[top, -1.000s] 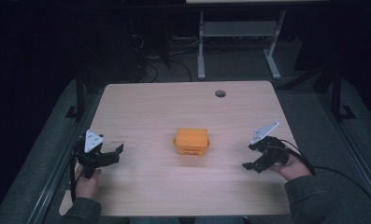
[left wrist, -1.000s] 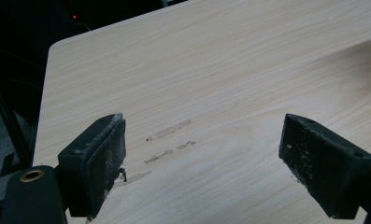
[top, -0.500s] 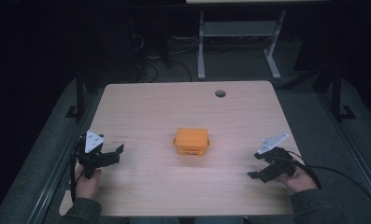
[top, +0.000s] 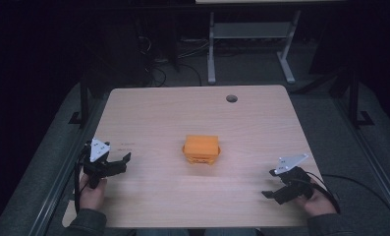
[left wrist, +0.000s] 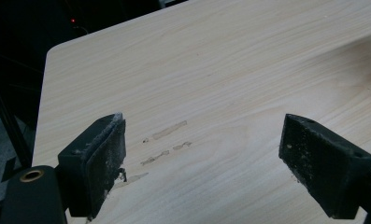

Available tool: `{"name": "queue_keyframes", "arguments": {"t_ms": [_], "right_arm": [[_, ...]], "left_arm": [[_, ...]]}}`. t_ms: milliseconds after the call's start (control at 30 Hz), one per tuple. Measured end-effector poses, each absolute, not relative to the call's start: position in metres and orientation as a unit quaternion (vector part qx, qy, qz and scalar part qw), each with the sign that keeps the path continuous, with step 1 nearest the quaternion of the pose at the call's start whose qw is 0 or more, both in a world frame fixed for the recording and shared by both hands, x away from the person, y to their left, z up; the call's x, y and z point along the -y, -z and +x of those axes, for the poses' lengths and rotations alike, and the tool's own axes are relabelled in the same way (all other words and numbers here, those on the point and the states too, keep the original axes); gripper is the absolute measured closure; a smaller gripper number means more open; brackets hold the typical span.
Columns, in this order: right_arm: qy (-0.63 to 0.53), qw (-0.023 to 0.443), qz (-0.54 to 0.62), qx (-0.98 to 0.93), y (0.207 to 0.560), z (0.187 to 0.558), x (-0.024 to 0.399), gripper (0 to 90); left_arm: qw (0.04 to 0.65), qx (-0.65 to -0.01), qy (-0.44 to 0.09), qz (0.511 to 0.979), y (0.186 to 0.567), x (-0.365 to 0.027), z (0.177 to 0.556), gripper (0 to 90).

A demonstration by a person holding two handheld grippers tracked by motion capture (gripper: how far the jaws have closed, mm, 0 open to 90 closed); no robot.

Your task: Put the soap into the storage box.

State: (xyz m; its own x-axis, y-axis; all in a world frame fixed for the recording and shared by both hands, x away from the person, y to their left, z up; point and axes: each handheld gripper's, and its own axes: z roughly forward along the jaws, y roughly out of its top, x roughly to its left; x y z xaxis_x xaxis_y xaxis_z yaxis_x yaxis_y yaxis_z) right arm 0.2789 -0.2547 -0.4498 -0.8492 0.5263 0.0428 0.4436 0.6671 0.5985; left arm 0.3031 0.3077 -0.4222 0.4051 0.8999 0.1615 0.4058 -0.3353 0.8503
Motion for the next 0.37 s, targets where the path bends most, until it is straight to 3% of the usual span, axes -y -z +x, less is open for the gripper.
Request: {"name": "queue_keyframes", "arguments": {"t_ms": [367], "right_arm": [[-0.354,0.097,0.283,-0.886,0.462,0.255,0.259,17.6]], "left_arm": [[0.377,-0.441,-0.328,0.746,0.423,-0.308,0.304,14.1]]}}
